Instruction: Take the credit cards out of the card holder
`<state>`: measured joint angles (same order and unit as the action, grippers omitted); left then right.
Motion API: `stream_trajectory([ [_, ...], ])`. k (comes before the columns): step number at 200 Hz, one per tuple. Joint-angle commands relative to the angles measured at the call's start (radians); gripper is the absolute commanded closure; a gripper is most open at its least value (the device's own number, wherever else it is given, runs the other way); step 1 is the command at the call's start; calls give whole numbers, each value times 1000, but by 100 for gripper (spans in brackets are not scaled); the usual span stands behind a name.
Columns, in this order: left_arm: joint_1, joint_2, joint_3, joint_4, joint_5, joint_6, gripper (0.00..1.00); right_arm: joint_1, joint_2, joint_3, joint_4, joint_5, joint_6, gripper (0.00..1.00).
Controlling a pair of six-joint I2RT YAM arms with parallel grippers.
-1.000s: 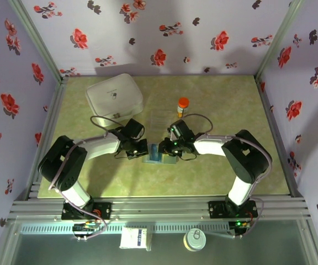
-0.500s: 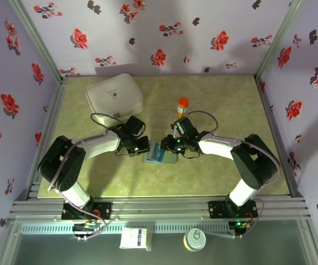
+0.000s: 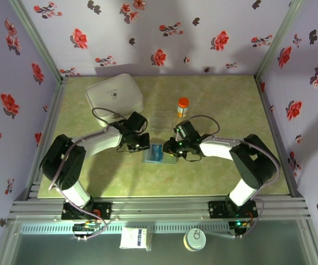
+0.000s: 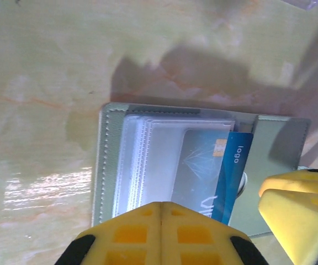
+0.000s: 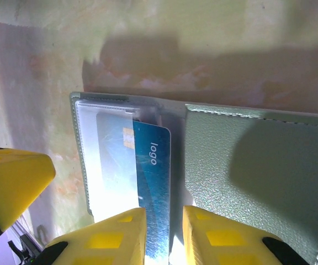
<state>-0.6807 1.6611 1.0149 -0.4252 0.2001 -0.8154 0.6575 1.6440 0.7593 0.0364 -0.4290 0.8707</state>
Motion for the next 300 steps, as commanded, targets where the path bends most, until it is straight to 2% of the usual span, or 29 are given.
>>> stream_trajectory([
  [1, -5, -18, 31, -38, -26, 35, 97, -9, 16, -10, 12, 7, 19, 74],
  [25, -7, 16, 25, 41, 64, 25, 97, -10, 29, -12, 40, -14, 26, 75],
  [40, -14, 55, 36, 42, 80, 26, 98, -9, 39, -12, 54, -25, 29, 75],
  [90, -17, 86, 19, -7, 29, 41, 100, -9, 79, -16, 112, -60, 45, 76],
  [213, -18, 82, -73, 30, 30, 10, 100, -12, 135, -23, 230, -140, 68, 83],
  [256, -18, 70, -94, 37, 21, 2, 100, -22, 107, -46, 231, -126, 62, 90],
  [300, -14, 63, -95, 34, 14, 2, 100, -44, 52, -85, 196, -110, 41, 91],
])
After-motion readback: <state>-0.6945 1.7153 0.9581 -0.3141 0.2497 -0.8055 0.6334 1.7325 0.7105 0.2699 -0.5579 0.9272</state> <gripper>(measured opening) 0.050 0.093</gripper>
